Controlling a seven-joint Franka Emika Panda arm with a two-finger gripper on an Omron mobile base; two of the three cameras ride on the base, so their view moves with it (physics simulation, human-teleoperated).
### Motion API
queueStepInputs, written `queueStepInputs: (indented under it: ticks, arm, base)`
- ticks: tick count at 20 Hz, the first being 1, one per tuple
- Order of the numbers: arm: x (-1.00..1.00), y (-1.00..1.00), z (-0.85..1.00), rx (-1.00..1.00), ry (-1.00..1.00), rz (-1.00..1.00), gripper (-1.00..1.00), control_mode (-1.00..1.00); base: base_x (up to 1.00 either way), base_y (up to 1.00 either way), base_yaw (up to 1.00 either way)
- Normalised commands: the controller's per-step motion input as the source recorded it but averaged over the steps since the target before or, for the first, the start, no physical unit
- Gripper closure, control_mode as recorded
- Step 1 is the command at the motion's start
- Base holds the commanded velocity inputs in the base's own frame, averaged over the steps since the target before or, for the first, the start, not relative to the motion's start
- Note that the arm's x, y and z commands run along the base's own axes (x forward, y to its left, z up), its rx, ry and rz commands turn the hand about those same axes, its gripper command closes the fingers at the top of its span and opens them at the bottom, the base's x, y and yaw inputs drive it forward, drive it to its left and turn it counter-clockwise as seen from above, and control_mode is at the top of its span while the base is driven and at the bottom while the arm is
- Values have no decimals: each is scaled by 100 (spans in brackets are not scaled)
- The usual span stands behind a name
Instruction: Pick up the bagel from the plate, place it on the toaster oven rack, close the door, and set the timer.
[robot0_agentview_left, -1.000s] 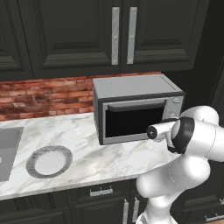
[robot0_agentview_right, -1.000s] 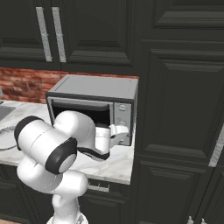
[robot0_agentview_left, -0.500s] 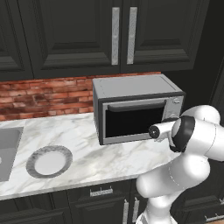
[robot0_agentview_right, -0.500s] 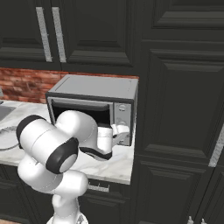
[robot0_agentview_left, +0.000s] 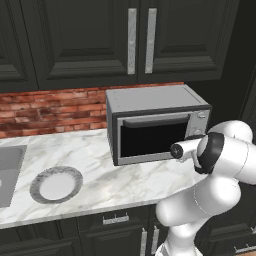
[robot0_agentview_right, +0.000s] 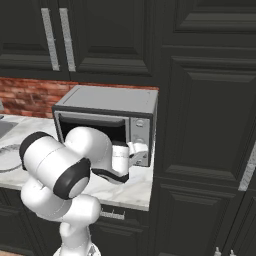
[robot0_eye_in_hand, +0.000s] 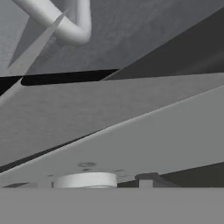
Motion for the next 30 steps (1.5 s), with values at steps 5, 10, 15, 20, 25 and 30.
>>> queueStepInputs:
  ticks: [5, 10, 15, 20, 25, 30]
  arm:
    - [10, -26, 48, 31, 0, -2, 100, -100]
    - [0, -28, 48, 42, 0, -2, 100, -100]
    - [0, -33, 40, 44, 0, -2, 100, -100]
    - [4, -29, 37, 43, 0, -2, 100, -100]
    - [10, -36, 44, 45, 0, -1, 100, -100]
    - [2, -51, 53, 43, -17, 2, 100, -100]
  base:
    - [0, 0, 0]
    - [0, 0, 0]
    - [0, 0, 0]
    - [0, 0, 0]
    - [0, 0, 0]
    - [0, 0, 0]
